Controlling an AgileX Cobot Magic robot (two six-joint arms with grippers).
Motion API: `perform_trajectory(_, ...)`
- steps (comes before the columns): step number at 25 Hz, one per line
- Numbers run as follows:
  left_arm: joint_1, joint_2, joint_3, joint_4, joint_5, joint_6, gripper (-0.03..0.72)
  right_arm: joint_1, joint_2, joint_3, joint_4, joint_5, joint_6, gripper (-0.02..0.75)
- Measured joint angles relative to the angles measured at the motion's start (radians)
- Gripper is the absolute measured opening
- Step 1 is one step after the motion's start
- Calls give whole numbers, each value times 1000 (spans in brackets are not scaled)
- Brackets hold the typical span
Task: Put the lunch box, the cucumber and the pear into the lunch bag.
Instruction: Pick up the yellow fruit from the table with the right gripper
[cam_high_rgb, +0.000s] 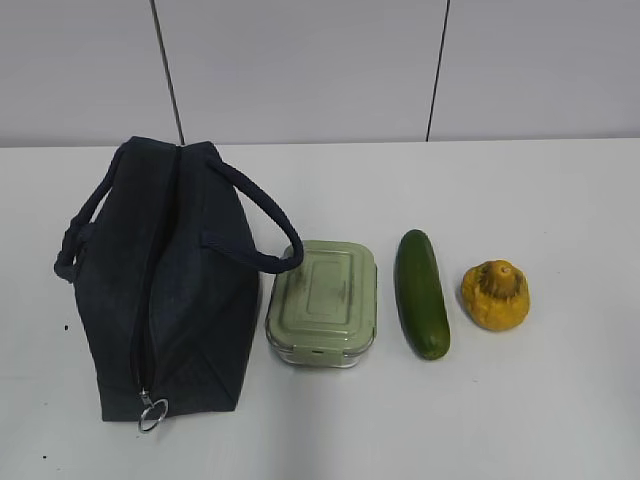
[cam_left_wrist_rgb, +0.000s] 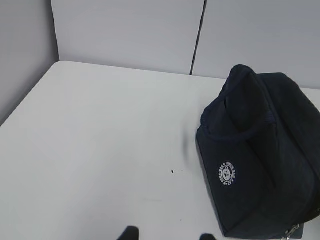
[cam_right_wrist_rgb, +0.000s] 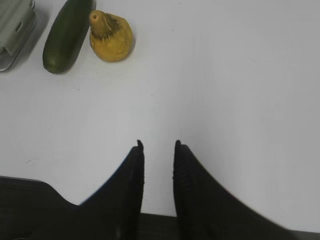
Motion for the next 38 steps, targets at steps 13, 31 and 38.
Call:
perform_trajectory(13,0,0,0,0,0,0,237,0,655,-313,41,-165,-94,418)
perform_trajectory(31,0,0,0,-1,0,0,237,0,1500,-779,183,-121,-207,585)
perform_trajectory(38,0,0,0,-1,0,0,237,0,1670,-883,210,-73,-207,586)
